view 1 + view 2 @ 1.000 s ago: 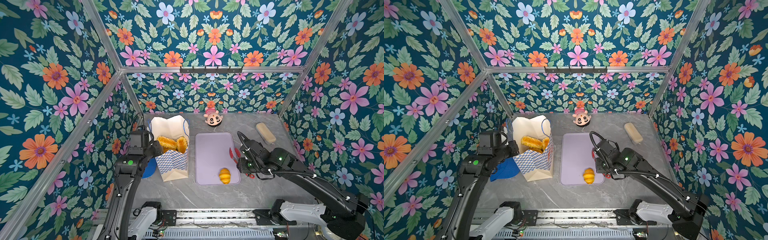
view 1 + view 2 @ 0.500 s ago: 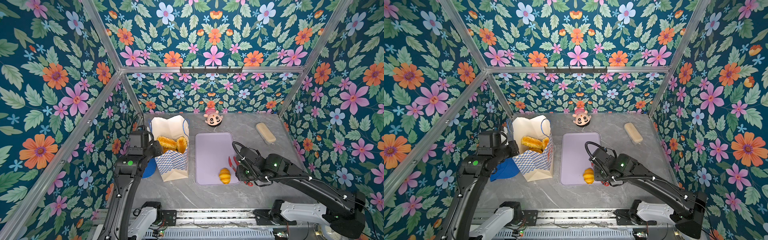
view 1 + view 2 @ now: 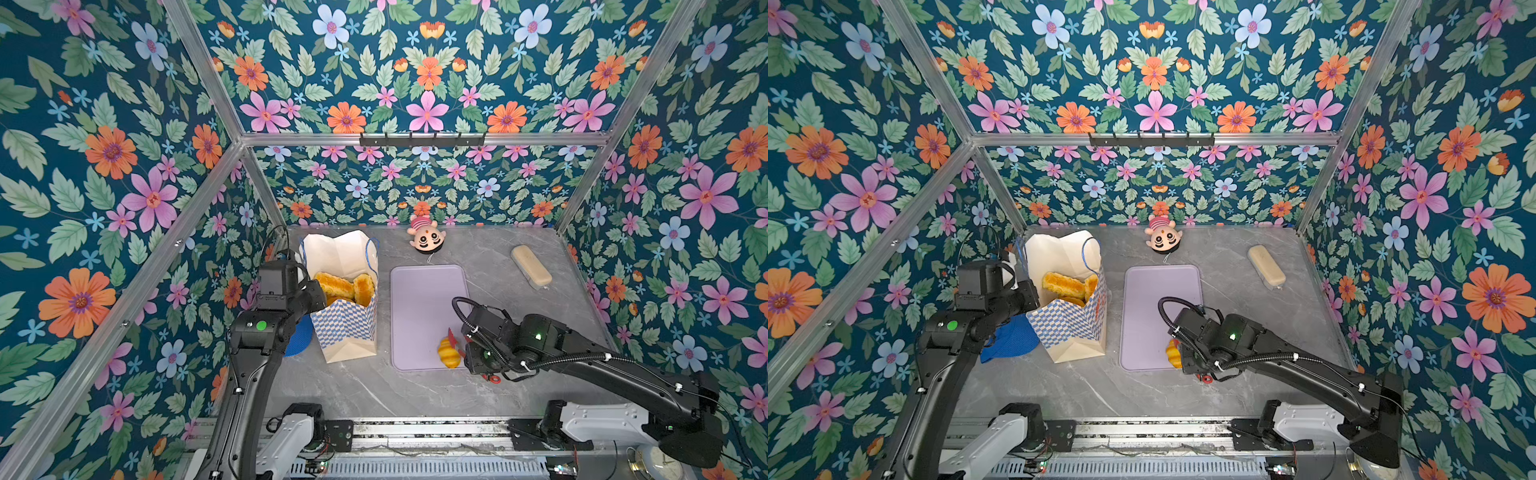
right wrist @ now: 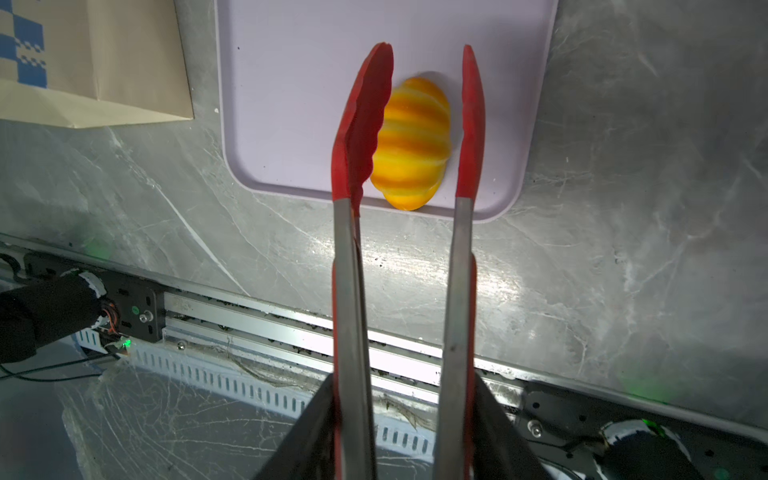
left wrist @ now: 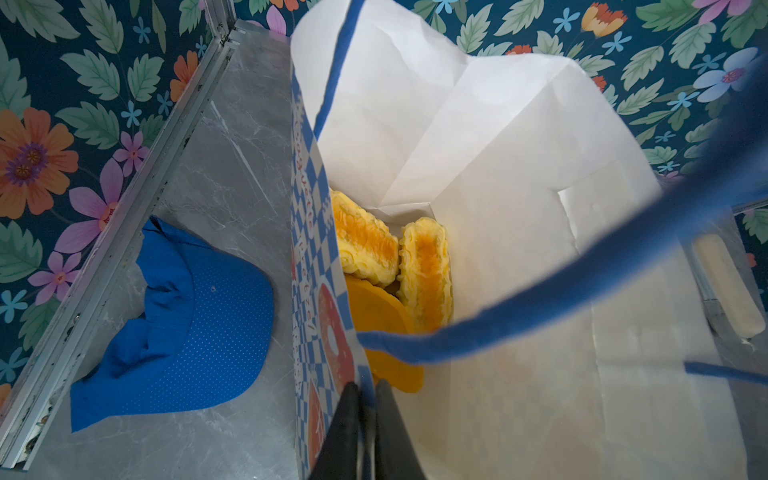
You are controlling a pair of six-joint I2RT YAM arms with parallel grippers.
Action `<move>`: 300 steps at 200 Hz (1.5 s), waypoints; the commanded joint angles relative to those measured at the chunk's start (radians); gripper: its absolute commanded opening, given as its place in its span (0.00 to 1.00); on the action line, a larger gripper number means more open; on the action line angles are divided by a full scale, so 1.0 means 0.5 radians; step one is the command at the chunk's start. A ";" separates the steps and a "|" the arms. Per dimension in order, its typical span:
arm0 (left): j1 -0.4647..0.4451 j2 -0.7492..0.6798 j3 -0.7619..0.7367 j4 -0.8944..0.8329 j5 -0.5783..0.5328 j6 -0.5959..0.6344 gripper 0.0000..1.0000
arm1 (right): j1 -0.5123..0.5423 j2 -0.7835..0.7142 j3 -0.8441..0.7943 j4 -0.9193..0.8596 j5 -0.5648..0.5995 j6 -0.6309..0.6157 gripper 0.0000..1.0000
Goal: Place the fake bread into the paper bag
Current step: 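Lower the tongs onto the striped croissant and squeeze it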
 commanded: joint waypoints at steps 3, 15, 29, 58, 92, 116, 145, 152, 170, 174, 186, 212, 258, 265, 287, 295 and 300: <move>0.002 -0.002 -0.013 0.051 -0.004 -0.003 0.12 | 0.020 0.017 -0.004 -0.005 -0.003 0.062 0.49; 0.001 -0.004 -0.017 0.051 -0.002 -0.004 0.12 | 0.023 0.025 -0.006 -0.005 0.000 0.063 0.50; 0.001 -0.004 -0.019 0.051 -0.003 -0.005 0.12 | 0.024 0.030 -0.014 -0.001 -0.006 0.063 0.53; 0.001 -0.006 -0.022 0.054 -0.004 -0.005 0.12 | 0.024 0.045 -0.041 0.026 -0.035 0.061 0.55; 0.001 -0.003 -0.032 0.054 -0.013 -0.004 0.12 | 0.027 0.073 -0.055 0.073 -0.082 0.050 0.56; 0.003 -0.007 -0.034 0.054 -0.016 -0.007 0.12 | 0.032 0.105 -0.055 0.105 -0.109 0.031 0.56; 0.001 -0.022 -0.036 0.048 -0.026 -0.011 0.12 | 0.036 0.158 -0.061 0.113 -0.126 0.022 0.57; 0.001 -0.025 -0.036 0.043 -0.028 -0.010 0.12 | 0.036 0.168 -0.067 0.114 -0.121 0.023 0.57; 0.001 -0.035 -0.037 0.033 -0.032 -0.009 0.12 | 0.036 0.190 -0.080 0.111 -0.101 0.023 0.58; 0.001 -0.036 -0.038 0.031 -0.035 -0.011 0.12 | 0.036 0.196 -0.081 0.113 -0.097 0.021 0.58; 0.001 -0.040 -0.037 0.024 -0.041 -0.009 0.12 | 0.036 0.213 -0.084 0.108 -0.086 0.020 0.58; 0.002 -0.046 -0.039 0.020 -0.044 -0.007 0.12 | 0.036 0.247 -0.087 0.122 -0.077 0.004 0.57; 0.002 -0.054 -0.034 0.011 -0.050 -0.008 0.12 | 0.036 0.254 -0.086 0.131 -0.049 -0.010 0.49; 0.003 -0.053 -0.034 0.008 -0.052 -0.007 0.12 | 0.036 0.250 -0.084 0.130 -0.044 -0.009 0.48; 0.001 -0.057 -0.028 0.005 -0.057 -0.005 0.12 | 0.036 0.222 -0.055 0.095 -0.003 -0.010 0.45; 0.001 -0.058 -0.026 0.001 -0.057 -0.005 0.13 | 0.037 0.208 -0.038 0.081 0.020 -0.012 0.44; 0.000 -0.057 -0.022 0.001 -0.059 -0.005 0.13 | 0.033 0.199 -0.024 0.070 0.037 -0.015 0.44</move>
